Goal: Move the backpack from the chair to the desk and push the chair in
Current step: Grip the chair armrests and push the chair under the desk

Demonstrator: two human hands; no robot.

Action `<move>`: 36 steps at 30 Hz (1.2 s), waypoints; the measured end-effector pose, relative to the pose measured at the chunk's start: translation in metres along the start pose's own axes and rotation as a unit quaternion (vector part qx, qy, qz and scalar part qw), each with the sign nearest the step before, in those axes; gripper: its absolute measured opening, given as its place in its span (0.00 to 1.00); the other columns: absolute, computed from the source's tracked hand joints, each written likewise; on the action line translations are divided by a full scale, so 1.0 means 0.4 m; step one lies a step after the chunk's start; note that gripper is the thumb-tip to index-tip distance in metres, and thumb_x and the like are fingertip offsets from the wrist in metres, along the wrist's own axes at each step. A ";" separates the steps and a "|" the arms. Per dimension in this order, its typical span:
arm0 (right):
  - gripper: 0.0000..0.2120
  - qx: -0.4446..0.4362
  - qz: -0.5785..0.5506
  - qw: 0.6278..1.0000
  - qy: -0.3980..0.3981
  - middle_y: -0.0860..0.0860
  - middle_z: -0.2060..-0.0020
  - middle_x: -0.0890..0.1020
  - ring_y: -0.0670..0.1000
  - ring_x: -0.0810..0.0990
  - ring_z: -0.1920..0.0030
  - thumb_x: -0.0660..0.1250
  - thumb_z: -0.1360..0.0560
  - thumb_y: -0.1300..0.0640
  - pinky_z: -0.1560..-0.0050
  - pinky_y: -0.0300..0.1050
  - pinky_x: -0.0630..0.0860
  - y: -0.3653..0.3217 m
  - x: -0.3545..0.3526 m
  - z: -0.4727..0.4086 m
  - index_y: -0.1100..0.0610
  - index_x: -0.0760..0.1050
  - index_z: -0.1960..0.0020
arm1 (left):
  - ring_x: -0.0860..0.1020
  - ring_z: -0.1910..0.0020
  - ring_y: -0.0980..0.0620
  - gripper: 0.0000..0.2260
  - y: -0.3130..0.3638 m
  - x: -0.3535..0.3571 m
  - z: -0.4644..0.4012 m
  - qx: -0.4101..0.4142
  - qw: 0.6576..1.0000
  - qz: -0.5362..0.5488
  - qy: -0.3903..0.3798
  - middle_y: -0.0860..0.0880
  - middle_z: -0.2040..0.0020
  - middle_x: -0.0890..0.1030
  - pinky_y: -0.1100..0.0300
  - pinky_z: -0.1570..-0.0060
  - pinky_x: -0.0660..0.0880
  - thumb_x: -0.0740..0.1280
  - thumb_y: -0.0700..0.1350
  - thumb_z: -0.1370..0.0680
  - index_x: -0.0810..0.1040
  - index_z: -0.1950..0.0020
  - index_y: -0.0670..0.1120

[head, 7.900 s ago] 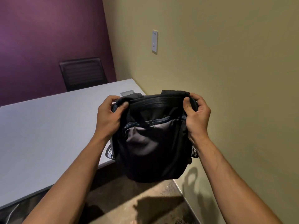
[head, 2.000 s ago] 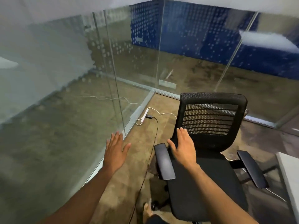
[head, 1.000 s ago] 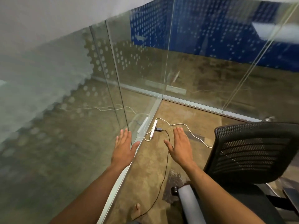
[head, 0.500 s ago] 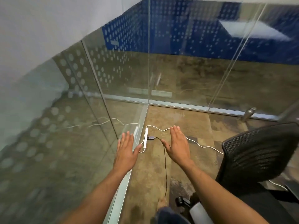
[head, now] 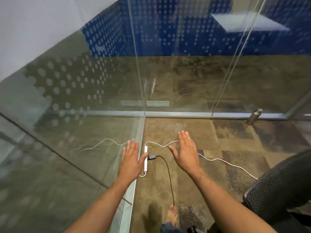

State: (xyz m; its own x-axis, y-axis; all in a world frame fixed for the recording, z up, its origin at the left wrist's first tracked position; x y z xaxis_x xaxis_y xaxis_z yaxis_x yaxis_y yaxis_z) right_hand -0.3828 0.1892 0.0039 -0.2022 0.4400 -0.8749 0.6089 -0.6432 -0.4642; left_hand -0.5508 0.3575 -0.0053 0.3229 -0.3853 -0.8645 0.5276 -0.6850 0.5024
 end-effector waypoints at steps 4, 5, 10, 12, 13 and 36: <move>0.35 0.023 -0.001 1.000 0.015 0.58 0.22 0.62 0.57 0.56 0.21 0.62 0.21 0.41 0.24 0.55 0.56 0.069 -0.034 -0.121 0.61 0.60 0.23 | 0.39 0.24 0.58 0.32 0.058 0.016 -0.155 0.022 1.000 -0.008 -0.007 0.49 0.19 0.49 0.59 0.25 0.37 0.55 0.60 0.18 0.53 0.20 0.45; 0.35 0.027 -0.001 0.999 0.018 0.58 0.22 0.62 0.57 0.56 0.21 0.62 0.21 0.41 0.24 0.55 0.56 0.086 -0.043 -0.148 0.61 0.60 0.23 | 0.39 0.24 0.58 0.32 0.073 0.019 -0.188 0.030 0.999 -0.011 -0.007 0.49 0.19 0.49 0.58 0.25 0.37 0.55 0.60 0.18 0.53 0.20 0.45; 0.34 0.043 0.009 0.999 0.021 0.57 0.22 0.60 0.56 0.54 0.21 0.60 0.20 0.41 0.23 0.55 0.55 0.150 -0.074 -0.243 0.61 0.58 0.22 | 0.42 0.21 0.53 0.33 0.130 0.023 -0.327 0.049 0.999 -0.020 0.000 0.47 0.19 0.49 0.57 0.25 0.38 0.54 0.61 0.19 0.53 0.20 0.44; 0.35 0.050 0.012 0.998 0.035 0.58 0.22 0.61 0.56 0.55 0.21 0.61 0.20 0.41 0.23 0.55 0.55 0.171 -0.090 -0.271 0.61 0.59 0.23 | 0.42 0.21 0.54 0.34 0.156 0.025 -0.374 0.060 0.998 -0.017 -0.001 0.47 0.19 0.50 0.58 0.25 0.38 0.53 0.62 0.20 0.53 0.20 0.44; 0.35 0.055 0.015 0.997 0.043 0.58 0.22 0.61 0.56 0.55 0.21 0.60 0.21 0.41 0.23 0.55 0.56 0.181 -0.099 -0.285 0.61 0.59 0.23 | 0.41 0.22 0.55 0.35 0.170 0.028 -0.397 0.068 0.998 -0.017 -0.002 0.47 0.19 0.50 0.58 0.25 0.38 0.52 0.63 0.20 0.53 0.20 0.44; 0.34 0.276 0.064 0.949 0.136 0.57 0.22 0.60 0.56 0.54 0.21 0.59 0.20 0.41 0.23 0.54 0.55 0.437 -0.211 -0.554 0.60 0.58 0.22 | 0.44 0.20 0.51 0.32 0.474 0.249 -0.952 0.265 0.956 0.016 -0.127 0.46 0.19 0.51 0.56 0.24 0.39 0.58 0.58 0.18 0.54 0.20 0.43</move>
State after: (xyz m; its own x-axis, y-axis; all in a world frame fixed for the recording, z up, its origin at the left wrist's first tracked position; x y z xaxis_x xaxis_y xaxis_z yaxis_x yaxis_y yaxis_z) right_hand -0.0893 0.1784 0.0272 0.0986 0.4327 -0.8961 0.1053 -0.9000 -0.4230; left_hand -0.1194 0.4250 0.0108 0.0952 -0.5032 -0.8589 0.0265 -0.8612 0.5075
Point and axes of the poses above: each hand's wrist, its own z-axis away from the middle knuckle, its own x-axis out of the palm, y = z × x, the point moved 5 cm from there along -z, towards the middle knuckle
